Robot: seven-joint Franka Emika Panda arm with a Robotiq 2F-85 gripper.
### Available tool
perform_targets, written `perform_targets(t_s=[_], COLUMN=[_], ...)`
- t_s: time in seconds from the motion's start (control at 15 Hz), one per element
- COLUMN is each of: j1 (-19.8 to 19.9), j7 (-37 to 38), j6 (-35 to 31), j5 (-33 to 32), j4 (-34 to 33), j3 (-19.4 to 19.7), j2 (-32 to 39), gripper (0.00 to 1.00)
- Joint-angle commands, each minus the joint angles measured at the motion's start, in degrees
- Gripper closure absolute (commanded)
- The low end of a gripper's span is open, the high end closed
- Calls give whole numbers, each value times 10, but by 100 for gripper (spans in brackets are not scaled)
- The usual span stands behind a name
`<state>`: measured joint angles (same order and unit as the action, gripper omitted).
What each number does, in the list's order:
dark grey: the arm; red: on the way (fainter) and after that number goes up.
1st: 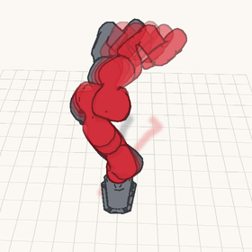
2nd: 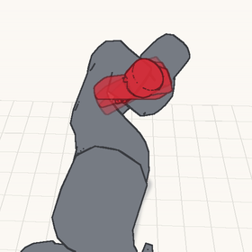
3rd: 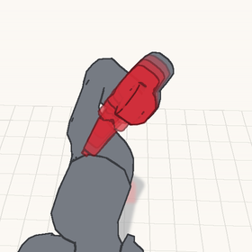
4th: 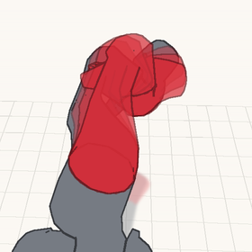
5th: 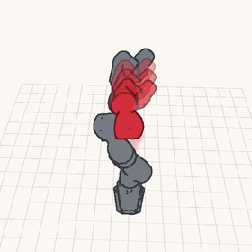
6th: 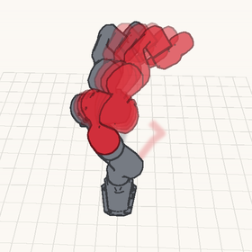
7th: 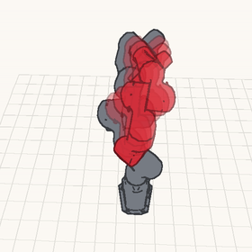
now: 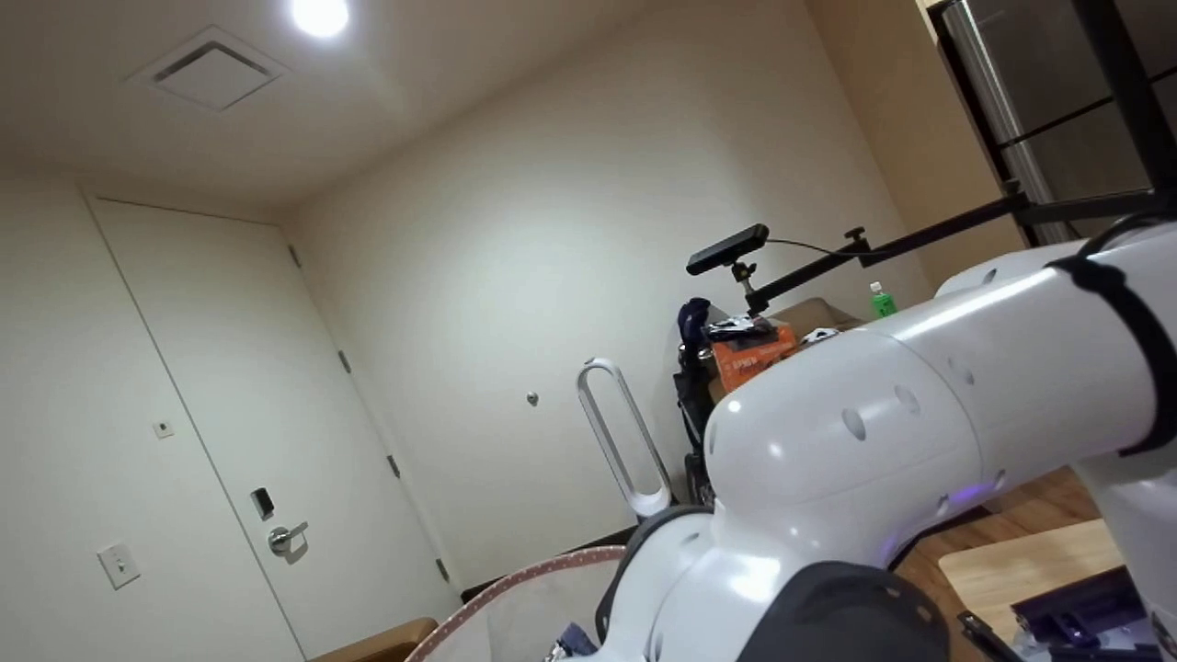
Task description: Put the pajama pants into the laundry bin
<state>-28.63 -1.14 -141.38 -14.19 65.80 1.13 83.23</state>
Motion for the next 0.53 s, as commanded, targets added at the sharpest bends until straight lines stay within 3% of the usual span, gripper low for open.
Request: perform_targets(t_s=[0.0, 0.47], j1=[19, 32], j7=[-21, -45], j6=[-16, -22], j5=[-10, -5], j4=[-6, -9], j3=[-17, -36], j2=[8, 12], gripper=[32, 78])
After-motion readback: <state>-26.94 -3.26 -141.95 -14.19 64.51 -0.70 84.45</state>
